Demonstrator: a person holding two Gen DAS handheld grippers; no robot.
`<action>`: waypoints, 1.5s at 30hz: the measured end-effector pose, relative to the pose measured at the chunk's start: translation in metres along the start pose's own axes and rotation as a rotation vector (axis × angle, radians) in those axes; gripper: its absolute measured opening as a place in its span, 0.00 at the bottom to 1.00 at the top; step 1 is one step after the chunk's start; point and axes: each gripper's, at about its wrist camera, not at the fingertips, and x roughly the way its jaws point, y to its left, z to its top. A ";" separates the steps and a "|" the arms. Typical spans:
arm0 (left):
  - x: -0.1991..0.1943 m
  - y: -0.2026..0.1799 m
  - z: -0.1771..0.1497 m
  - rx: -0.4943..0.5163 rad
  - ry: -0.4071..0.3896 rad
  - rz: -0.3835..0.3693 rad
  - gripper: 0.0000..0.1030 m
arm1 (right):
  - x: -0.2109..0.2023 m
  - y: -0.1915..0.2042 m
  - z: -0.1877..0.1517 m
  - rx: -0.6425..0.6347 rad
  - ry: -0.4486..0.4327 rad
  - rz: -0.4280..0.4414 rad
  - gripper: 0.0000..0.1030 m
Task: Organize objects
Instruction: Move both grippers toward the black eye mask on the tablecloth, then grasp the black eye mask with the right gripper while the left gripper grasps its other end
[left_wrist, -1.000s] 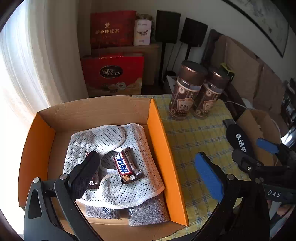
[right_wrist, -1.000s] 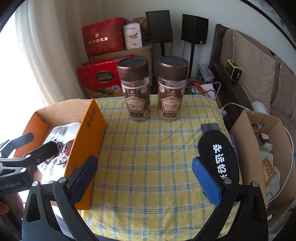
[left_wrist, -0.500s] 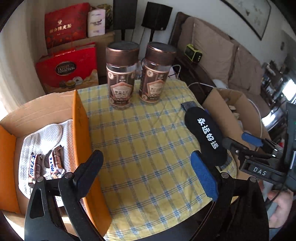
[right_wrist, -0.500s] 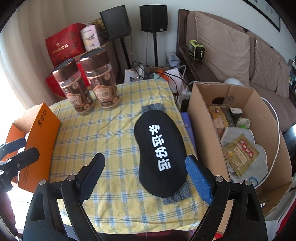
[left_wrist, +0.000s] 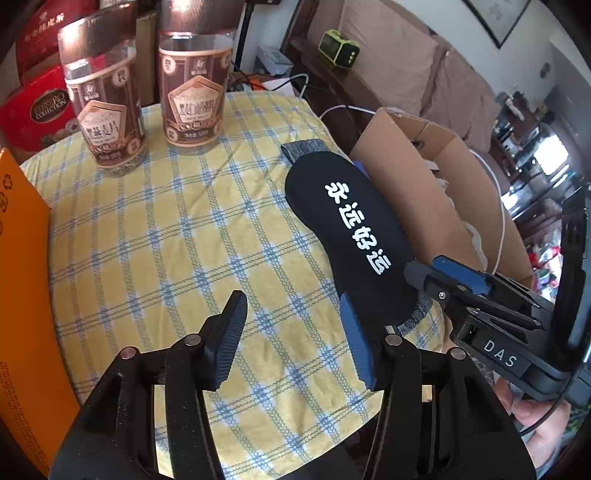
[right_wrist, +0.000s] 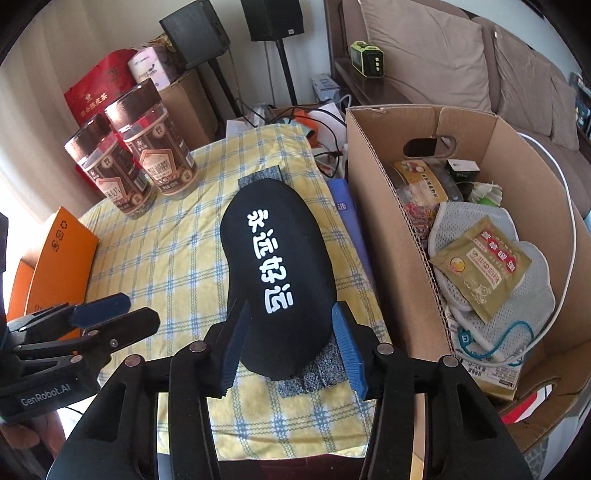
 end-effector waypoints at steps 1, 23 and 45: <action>0.004 -0.002 0.000 -0.004 0.005 -0.012 0.42 | 0.002 -0.002 0.000 0.001 0.000 0.003 0.42; 0.054 -0.009 0.008 -0.114 0.061 -0.165 0.17 | 0.033 -0.023 -0.001 0.083 0.048 0.031 0.28; -0.021 -0.011 0.009 -0.069 -0.110 -0.158 0.07 | -0.021 0.013 0.008 0.011 -0.083 0.062 0.08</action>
